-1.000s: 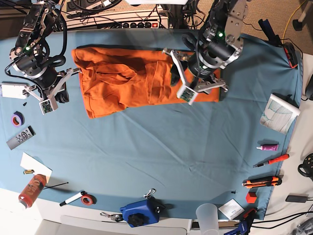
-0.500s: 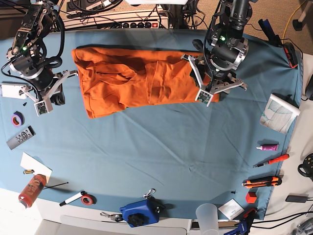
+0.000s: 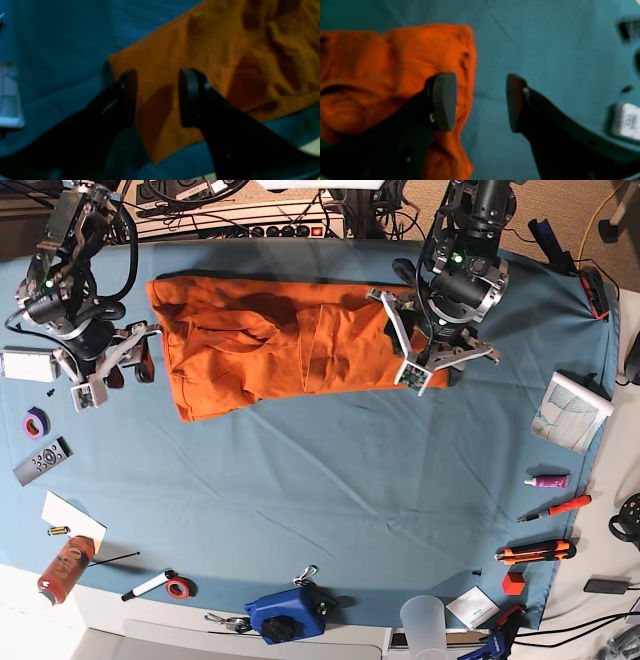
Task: Layout the t-shirt on the table in an organized manner, then fold the t-shirt properly
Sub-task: 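Move the left gripper to the strip's end and grasp it, then fold the strip end over toward the middle with the right gripper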
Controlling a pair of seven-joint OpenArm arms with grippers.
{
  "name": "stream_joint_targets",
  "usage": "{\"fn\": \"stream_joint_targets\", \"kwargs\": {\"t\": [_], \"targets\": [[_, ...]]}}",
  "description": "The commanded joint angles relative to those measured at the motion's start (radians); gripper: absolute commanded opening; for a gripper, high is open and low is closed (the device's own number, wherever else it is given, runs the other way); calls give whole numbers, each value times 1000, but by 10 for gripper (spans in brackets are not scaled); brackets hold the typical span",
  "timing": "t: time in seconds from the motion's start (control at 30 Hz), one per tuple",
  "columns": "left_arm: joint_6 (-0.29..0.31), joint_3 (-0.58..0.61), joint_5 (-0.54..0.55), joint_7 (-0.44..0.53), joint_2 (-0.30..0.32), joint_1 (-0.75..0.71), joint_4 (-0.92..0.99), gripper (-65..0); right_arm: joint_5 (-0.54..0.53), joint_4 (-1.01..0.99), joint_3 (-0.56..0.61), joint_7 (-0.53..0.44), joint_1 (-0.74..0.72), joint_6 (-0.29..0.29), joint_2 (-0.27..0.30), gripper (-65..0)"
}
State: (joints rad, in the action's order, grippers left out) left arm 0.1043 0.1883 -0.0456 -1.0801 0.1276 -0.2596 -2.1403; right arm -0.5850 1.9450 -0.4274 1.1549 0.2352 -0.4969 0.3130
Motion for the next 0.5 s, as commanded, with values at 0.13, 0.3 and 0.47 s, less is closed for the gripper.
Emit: {"fn": "stream_joint_targets", "kwargs": {"t": [0.13, 0.3, 0.47], "targets": [[1, -1, 20, 18, -3, 5, -19, -380, -141, -136, -8, 57, -47, -5, 14, -337], [0, -1, 20, 19, -3, 5, -19, -380, -233, -251, -8, 97, -49, -25, 11, -337], [0, -1, 19, 18, -3, 5, -19, -380, -382, -352, -8, 158, -49, -92, -22, -337]]}}
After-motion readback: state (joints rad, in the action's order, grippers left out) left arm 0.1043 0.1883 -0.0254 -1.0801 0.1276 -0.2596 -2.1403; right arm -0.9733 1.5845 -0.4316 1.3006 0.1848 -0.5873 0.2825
